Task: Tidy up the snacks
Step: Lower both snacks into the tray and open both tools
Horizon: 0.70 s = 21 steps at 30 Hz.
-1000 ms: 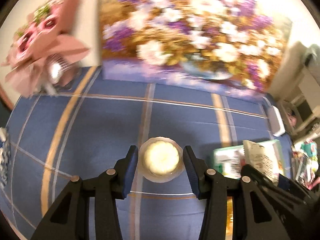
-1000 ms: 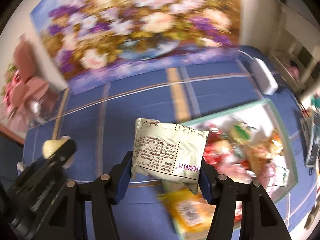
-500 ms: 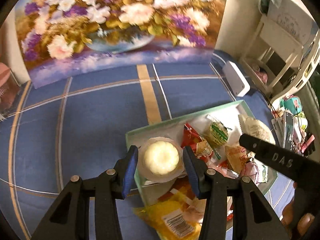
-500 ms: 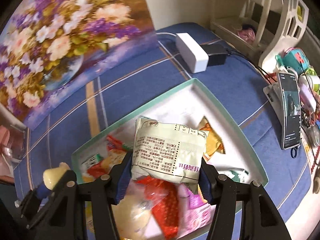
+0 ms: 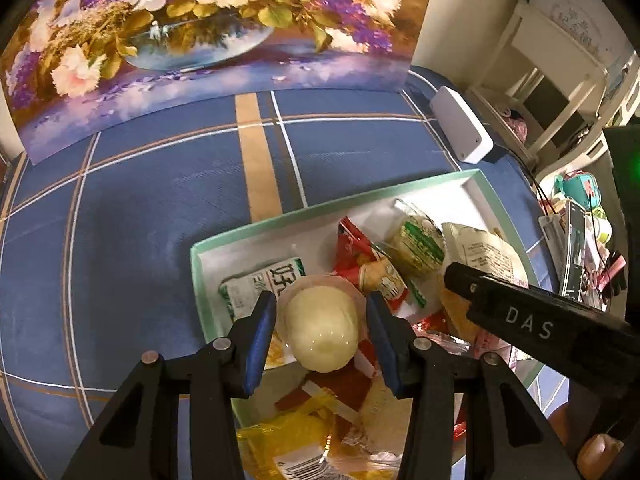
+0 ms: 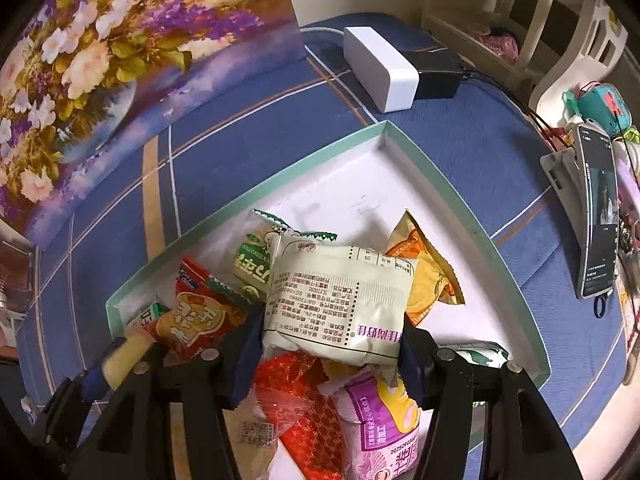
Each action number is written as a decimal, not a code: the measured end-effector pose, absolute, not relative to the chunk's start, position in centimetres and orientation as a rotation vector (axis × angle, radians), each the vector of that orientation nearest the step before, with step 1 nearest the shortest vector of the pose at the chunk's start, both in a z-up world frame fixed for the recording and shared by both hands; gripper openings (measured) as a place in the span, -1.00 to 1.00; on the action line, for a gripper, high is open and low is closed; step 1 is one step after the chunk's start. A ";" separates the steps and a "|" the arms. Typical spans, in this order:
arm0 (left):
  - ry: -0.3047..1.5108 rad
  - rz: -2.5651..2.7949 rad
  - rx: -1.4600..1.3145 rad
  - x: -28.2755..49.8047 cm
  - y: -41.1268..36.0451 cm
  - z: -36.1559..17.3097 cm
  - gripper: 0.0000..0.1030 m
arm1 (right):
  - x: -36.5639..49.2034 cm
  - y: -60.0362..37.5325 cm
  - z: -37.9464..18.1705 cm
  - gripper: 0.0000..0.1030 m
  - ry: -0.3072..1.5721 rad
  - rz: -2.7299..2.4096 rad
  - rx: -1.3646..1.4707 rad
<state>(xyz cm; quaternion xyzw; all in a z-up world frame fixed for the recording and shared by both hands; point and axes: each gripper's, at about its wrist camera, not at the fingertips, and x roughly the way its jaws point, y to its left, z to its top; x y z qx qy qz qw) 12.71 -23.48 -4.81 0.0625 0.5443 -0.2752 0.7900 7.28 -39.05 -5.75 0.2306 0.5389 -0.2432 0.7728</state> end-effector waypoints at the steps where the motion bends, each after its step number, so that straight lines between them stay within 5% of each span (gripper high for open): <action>1: 1.173 -0.588 0.137 12.7 -23.5 -4.8 -0.06 | 7.3 -39.0 -5.8 0.24 1.170 -0.526 0.498; 6: 1.159 -0.590 0.133 12.5 -23.3 -4.0 -0.02 | 7.4 -39.0 -5.7 0.35 1.181 -0.521 0.509; 9: 1.139 -0.580 0.148 12.4 -23.2 -3.3 0.25 | 7.3 -39.1 -5.2 0.38 1.169 -0.509 0.524; 21: 1.124 -0.525 0.147 12.2 -20.6 -1.8 0.35 | 6.4 -37.9 -3.2 0.39 1.145 -0.504 0.509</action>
